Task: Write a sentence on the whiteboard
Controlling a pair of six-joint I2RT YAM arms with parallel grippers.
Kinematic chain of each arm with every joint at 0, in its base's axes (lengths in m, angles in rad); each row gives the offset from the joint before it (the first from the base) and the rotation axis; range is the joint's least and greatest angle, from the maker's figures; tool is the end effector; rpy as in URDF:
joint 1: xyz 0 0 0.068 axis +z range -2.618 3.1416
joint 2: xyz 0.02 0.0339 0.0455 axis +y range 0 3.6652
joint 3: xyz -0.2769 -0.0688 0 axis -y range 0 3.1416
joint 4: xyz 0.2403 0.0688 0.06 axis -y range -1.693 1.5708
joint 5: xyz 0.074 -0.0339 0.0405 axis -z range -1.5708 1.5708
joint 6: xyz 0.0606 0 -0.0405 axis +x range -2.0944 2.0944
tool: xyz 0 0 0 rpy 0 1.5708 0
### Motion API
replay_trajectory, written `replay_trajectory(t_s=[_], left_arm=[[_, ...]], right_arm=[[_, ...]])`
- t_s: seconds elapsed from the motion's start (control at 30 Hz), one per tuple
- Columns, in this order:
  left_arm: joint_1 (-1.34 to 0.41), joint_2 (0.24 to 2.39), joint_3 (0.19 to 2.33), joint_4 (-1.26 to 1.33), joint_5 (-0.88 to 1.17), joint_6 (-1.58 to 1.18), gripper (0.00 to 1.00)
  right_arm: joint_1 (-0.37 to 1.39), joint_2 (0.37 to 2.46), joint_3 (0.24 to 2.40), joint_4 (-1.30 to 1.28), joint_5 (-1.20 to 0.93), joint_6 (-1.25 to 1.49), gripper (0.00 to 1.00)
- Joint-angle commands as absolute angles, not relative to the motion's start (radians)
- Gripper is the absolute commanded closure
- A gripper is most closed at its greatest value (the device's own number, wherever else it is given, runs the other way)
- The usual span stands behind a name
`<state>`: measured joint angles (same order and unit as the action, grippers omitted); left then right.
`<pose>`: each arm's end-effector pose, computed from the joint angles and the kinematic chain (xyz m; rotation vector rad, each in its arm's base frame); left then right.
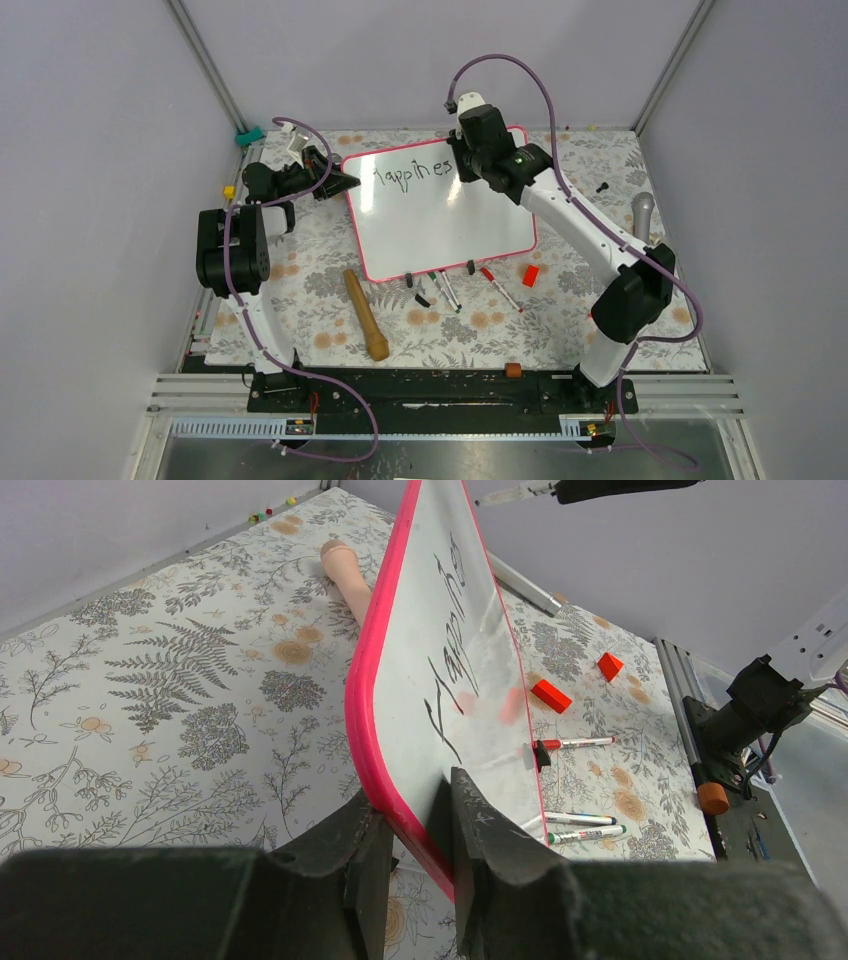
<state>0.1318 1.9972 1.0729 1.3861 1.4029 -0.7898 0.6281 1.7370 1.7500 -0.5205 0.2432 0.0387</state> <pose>0.4068 -0.0063 0.2474 0.7543 1.4582 -1.2824 0.3495 0.2358 0.3852 -0.4568 2.0147 0.1587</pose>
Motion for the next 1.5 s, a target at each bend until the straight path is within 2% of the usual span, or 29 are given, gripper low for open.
replay_trajectory(t_s=[0.0, 0.73, 1.47], left_arm=[[0.114, 2.004, 1.040, 1.465, 1.655, -0.632, 1.00], [0.114, 2.004, 1.039, 1.465, 1.655, -0.632, 1.00], [0.113, 2.003, 1.040, 1.465, 1.655, -0.630, 1.00]], right_arm=[[0.621, 1.761, 1.802, -0.524, 0.290, 0.038, 1.00], [0.618, 1.815, 1.829, -0.524, 0.344, 0.038, 1.00], [0.618, 1.806, 1.814, -0.518, 0.251, 0.010, 1.00]])
